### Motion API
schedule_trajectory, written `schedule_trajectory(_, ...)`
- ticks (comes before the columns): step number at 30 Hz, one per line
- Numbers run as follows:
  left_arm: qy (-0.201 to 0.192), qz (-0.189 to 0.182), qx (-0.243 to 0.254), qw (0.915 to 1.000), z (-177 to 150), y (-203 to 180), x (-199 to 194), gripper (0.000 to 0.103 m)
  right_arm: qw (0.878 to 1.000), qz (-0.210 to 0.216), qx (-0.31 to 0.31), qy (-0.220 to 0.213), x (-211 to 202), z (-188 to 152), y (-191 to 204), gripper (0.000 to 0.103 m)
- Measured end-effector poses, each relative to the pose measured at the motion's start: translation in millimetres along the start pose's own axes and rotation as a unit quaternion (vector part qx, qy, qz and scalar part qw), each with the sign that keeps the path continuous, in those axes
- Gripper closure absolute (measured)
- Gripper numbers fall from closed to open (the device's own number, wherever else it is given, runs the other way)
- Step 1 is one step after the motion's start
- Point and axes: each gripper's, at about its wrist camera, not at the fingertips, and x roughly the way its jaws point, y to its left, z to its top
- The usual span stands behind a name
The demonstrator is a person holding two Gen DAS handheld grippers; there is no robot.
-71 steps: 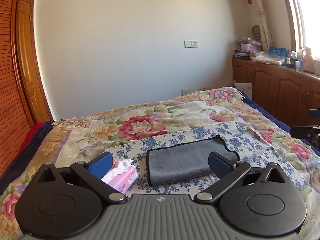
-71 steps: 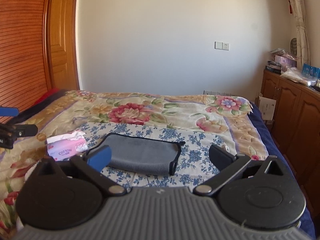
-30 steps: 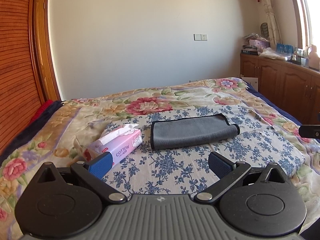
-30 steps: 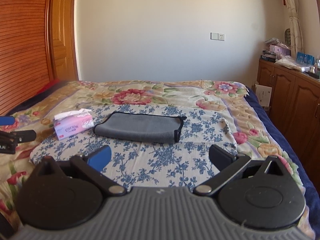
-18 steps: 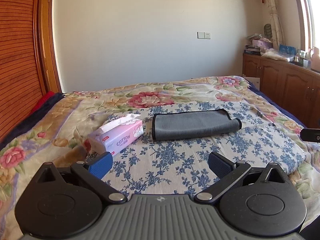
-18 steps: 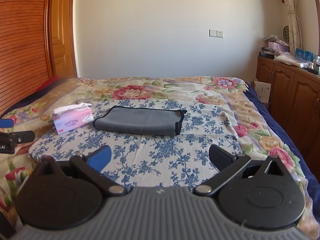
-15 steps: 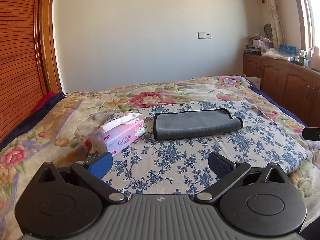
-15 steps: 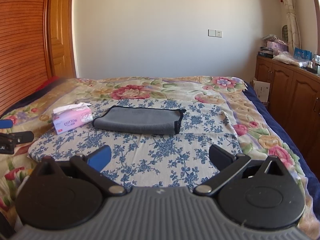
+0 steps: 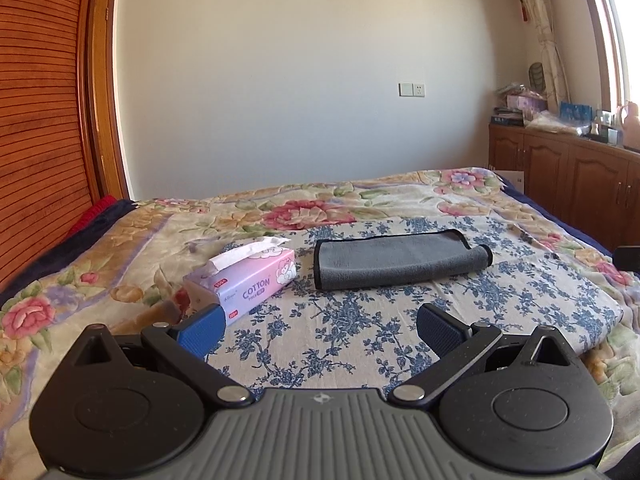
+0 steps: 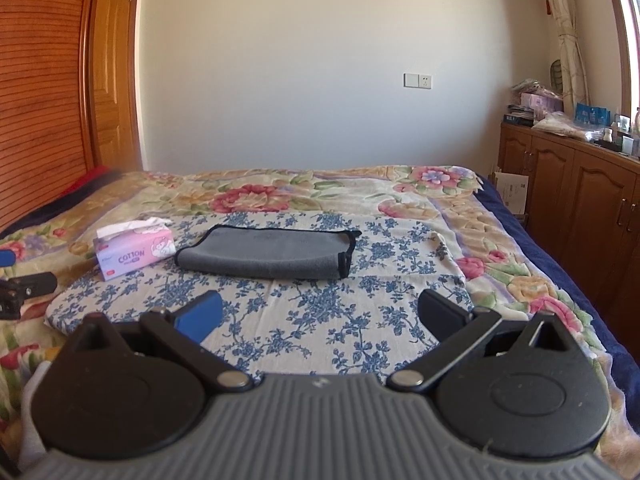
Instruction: Fold towel
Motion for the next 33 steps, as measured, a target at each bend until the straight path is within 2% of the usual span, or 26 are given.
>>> schedule_trajectory(13, -0.03, 0.009, -0.001, 0.9995, 0, 3, -10, 0.0, 0.999, -0.012, 0.001, -0.036, -8, 0, -1, 0.0)
schedule_trajectory(33, -0.041, 0.016, -0.009, 0.999, 1, 8, -12, 0.0, 0.999, -0.02, 0.004, -0.043, -8, -1, -2, 0.0)
